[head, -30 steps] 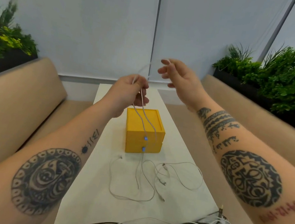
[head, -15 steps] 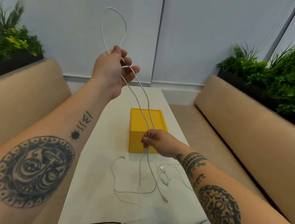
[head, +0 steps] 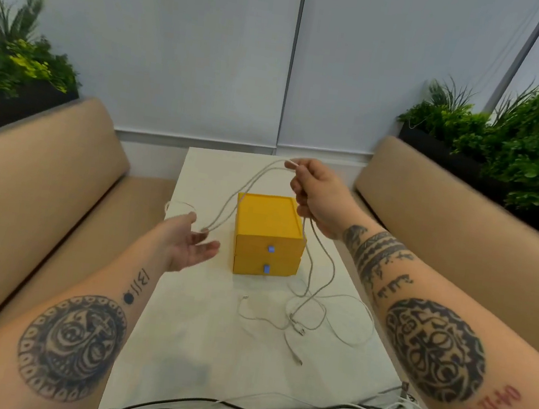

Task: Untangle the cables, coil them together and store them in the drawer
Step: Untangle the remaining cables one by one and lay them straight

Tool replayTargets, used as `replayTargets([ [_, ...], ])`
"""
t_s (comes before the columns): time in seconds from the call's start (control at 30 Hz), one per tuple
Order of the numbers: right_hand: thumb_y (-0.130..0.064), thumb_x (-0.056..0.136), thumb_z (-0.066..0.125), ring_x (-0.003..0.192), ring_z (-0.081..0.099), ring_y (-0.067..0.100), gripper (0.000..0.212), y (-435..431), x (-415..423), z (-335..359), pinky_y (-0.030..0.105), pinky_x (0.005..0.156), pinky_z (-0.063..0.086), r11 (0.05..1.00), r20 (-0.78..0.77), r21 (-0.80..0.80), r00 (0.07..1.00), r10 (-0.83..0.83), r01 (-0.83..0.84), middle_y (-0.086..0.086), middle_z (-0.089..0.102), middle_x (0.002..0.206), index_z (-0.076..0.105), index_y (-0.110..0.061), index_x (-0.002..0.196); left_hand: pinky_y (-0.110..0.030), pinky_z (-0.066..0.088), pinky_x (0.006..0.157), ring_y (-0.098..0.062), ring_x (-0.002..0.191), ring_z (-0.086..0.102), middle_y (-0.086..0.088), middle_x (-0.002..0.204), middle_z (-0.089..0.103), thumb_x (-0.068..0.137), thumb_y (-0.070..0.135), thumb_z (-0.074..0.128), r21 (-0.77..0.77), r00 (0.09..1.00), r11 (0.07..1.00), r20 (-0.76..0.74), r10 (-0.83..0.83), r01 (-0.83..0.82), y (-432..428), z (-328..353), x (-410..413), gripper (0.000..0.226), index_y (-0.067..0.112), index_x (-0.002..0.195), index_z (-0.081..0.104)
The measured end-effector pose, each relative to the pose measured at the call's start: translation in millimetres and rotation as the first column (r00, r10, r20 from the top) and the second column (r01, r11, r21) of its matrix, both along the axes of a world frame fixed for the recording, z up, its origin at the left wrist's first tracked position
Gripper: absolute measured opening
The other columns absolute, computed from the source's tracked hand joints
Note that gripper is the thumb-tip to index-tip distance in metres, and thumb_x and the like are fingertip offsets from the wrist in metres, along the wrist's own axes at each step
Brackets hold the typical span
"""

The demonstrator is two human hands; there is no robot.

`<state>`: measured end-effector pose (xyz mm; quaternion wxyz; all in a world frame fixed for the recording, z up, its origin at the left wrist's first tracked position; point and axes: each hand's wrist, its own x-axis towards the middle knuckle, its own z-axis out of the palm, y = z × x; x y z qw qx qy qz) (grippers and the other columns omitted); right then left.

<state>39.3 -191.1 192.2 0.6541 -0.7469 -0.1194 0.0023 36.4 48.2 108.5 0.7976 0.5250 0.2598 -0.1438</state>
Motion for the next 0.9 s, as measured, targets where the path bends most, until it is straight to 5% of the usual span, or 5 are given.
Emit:
replayTargets([
  [0.13, -0.022, 0.108, 0.036, 0.053, 0.036, 0.008, 0.024, 12.2, 3.8, 26.2, 0.024, 0.046, 0.031, 0.997, 0.073, 0.045, 0.995, -0.067, 0.064, -0.001, 0.048, 0.071, 0.06, -0.018, 0.111, -0.05, 0.053, 0.097, -0.034, 0.11, 0.066, -0.011, 0.119, 0.067, 0.09, 0.077, 0.031, 0.018, 0.95, 0.951, -0.038, -0.309, 0.31, -8.4, -7.8, -9.8, 0.083, 0.004, 0.128, 0.041],
  [0.3, -0.022, 0.107, 0.037, 0.048, 0.034, 0.007, 0.024, 23.6, 10.8, 52.1, 0.022, 0.042, 0.029, 0.979, 0.152, 0.167, 0.979, -0.139, 0.113, -0.002, 0.047, 0.067, 0.061, -0.018, 0.107, -0.048, 0.051, 0.095, -0.035, 0.094, 0.068, -0.015, 0.109, 0.069, 0.085, 0.082, 0.033, 0.203, 0.817, 0.791, -0.152, -0.556, 0.577, -32.2, -8.3, -19.1, 0.097, 0.0, 0.134, 0.049],
  [0.43, -0.022, 0.108, 0.037, 0.048, 0.032, 0.009, 0.025, 27.7, 10.7, 72.3, 0.023, 0.042, 0.029, 0.94, 0.156, 0.33, 0.976, -0.15, 0.091, -0.001, 0.047, 0.066, 0.061, -0.016, 0.106, -0.054, 0.052, 0.093, -0.041, 0.11, 0.063, -0.022, 0.134, 0.056, 0.074, 0.093, 0.031, 0.292, 0.698, 0.636, -0.365, -0.617, 0.715, -54.0, -21.3, -33.8, 0.115, 0.015, 0.157, 0.013],
  [0.63, -0.023, 0.109, 0.034, 0.049, 0.026, 0.009, 0.028, 30.6, 5.3, 83.1, 0.022, 0.043, 0.022, 0.824, 0.053, 0.562, 0.992, -0.118, 0.068, -0.001, 0.044, 0.065, 0.059, -0.012, 0.113, -0.057, 0.048, 0.099, -0.053, 0.12, 0.054, -0.037, 0.146, 0.037, 0.059, 0.084, 0.067, -0.297, 0.76, 0.832, -0.343, -0.552, 0.469, -87.6, -41.9, -29.2, 0.14, -0.001, 0.154, 0.009],
  [0.9, -0.027, 0.109, 0.031, 0.042, 0.024, 0.006, 0.029, 29.7, 8.2, 69.3, 0.019, 0.036, 0.023, 0.624, -0.122, 0.769, 0.99, -0.071, 0.139, -0.001, 0.042, 0.065, 0.056, -0.013, 0.108, -0.059, 0.058, 0.058, -0.05, 0.089, 0.064, -0.033, 0.116, 0.05, 0.094, 0.011, 0.056, -0.54, 0.925, 0.807, -0.128, -0.358, 0.238, -143.1, -27.4, -22.8, 0.029, 0.004, 0.121, 0.046],
])
